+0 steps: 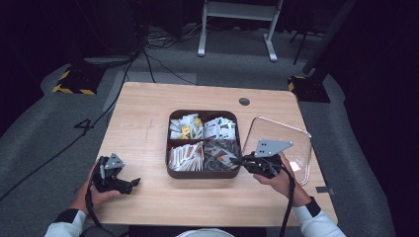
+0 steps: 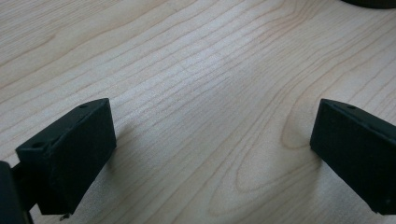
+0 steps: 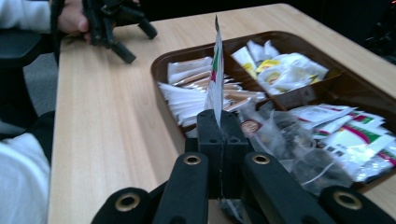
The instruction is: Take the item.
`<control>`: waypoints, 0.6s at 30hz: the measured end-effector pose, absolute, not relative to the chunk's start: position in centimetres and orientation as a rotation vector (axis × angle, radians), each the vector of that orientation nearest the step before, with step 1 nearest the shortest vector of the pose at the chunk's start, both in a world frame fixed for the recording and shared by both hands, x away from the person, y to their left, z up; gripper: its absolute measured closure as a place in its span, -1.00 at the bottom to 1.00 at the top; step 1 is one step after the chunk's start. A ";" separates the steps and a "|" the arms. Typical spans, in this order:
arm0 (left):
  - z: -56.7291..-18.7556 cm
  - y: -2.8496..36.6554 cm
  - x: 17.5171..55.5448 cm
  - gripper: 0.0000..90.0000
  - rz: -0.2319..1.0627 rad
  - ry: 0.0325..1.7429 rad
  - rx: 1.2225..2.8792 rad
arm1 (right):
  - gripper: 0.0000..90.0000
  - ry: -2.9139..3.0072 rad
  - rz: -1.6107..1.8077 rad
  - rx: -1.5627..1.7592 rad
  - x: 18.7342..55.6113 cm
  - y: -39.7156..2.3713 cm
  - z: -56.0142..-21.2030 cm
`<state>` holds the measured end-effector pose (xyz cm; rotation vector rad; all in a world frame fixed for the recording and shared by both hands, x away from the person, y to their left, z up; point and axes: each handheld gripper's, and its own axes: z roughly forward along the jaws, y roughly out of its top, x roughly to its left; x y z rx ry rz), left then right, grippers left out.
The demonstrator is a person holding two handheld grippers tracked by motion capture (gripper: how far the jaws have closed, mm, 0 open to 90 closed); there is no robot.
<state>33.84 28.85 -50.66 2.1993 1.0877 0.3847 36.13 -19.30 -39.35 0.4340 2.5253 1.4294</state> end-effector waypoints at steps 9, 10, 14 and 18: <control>-50.7 28.8 33.8 -0.99 0.386 1.090 2.198 | 1.00 2.605 1.400 0.383 34.3 -18.4 -40.7; -50.7 28.8 33.8 -0.99 0.386 1.091 2.197 | 1.00 2.632 1.387 0.369 33.8 -18.1 -41.2; -50.7 28.8 33.8 -0.99 0.386 1.090 2.198 | 1.00 2.672 1.361 0.343 33.3 -17.5 -42.0; -50.7 28.8 33.8 -0.99 0.388 1.090 2.198 | 1.00 2.727 1.308 0.319 32.8 -16.7 -43.1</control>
